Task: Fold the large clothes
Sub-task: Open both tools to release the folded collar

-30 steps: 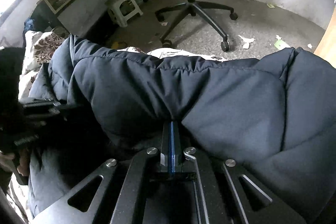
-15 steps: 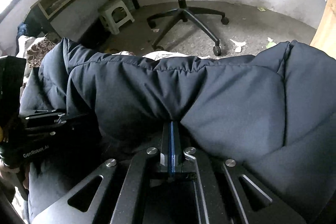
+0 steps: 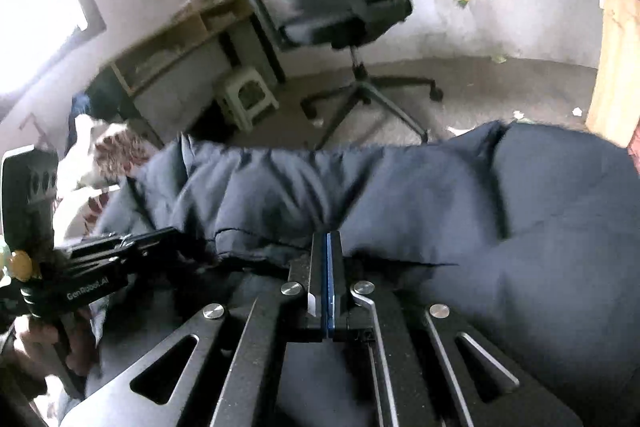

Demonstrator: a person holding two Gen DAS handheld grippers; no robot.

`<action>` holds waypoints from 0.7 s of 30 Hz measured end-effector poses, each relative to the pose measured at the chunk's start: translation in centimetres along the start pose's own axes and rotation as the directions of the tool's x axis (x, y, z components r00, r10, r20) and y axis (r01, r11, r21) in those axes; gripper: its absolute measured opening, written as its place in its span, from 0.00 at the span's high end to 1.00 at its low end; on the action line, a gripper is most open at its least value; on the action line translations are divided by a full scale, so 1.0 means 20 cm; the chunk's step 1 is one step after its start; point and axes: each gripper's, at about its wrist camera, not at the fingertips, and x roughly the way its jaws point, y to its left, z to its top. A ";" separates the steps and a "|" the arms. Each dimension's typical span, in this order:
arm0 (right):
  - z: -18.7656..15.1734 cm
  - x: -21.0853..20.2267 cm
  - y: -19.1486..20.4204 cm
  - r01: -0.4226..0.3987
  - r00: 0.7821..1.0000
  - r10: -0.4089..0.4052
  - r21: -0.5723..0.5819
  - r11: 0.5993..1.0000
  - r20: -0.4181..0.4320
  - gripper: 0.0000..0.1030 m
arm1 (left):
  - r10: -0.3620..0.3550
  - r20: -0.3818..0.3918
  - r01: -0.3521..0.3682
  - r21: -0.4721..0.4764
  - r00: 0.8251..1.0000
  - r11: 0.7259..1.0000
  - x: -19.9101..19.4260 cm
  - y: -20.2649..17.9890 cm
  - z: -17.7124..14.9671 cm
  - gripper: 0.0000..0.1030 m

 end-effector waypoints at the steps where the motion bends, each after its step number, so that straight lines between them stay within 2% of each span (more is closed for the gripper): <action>1: 0.00 -0.02 -0.01 0.004 1.000 -0.004 0.005 1.000 0.000 0.98 | 0.007 0.012 -0.007 -0.020 1.000 1.000 -0.03 0.01 0.00 0.83; 3: 0.00 -0.08 -0.01 0.014 1.000 -0.014 -0.003 1.000 0.002 0.96 | 0.000 0.027 0.002 -0.050 1.000 0.999 -0.09 0.02 -0.01 0.75; 4: -0.01 -0.12 -0.01 0.022 1.000 -0.022 -0.012 1.000 0.006 0.90 | -0.001 0.030 0.003 -0.059 1.000 0.998 -0.12 0.02 -0.01 0.69; 6: -0.02 -0.18 -0.03 0.024 1.000 -0.024 -0.011 1.000 0.012 0.69 | 0.015 0.042 -0.012 -0.058 0.999 0.998 -0.18 0.01 -0.03 0.57; 7: -0.02 -0.20 -0.03 0.024 1.000 -0.024 -0.010 1.000 0.019 0.52 | 0.022 0.056 -0.019 -0.054 0.998 0.998 -0.21 0.00 -0.04 0.47; 8: -0.03 -0.25 -0.03 0.030 0.999 -0.029 -0.012 0.999 0.037 0.47 | 0.029 0.078 -0.025 -0.050 0.997 0.998 -0.26 -0.01 -0.05 0.38; 9: -0.03 -0.30 -0.02 0.032 0.998 -0.031 -0.017 0.999 0.056 0.47 | 0.032 0.092 -0.027 -0.051 0.995 0.998 -0.29 -0.02 -0.06 0.34; 11: -0.03 -0.39 0.00 0.031 0.997 -0.029 -0.026 0.999 0.072 0.46 | 0.031 0.122 -0.023 -0.067 0.992 0.998 -0.39 -0.03 -0.08 0.17; 12: -0.04 -0.43 0.01 0.033 0.996 -0.031 -0.029 0.999 0.079 0.45 | 0.031 0.136 -0.020 -0.081 0.990 0.997 -0.43 -0.04 -0.09 0.15; 14: -0.05 -0.52 0.04 0.039 0.994 -0.035 -0.036 0.999 0.099 0.33 | 0.028 0.163 -0.010 -0.110 0.986 0.994 -0.52 -0.04 -0.11 0.10; 16: -0.06 -0.62 0.07 0.049 0.991 -0.042 -0.045 0.998 0.130 0.27 | 0.030 0.187 -0.005 -0.133 0.982 0.991 -0.61 -0.04 -0.14 0.08; 21: -0.08 -0.87 0.18 0.049 0.981 -0.036 -0.067 0.997 0.190 0.20 | 0.036 0.267 0.006 -0.153 0.963 0.988 -0.85 -0.08 -0.22 0.03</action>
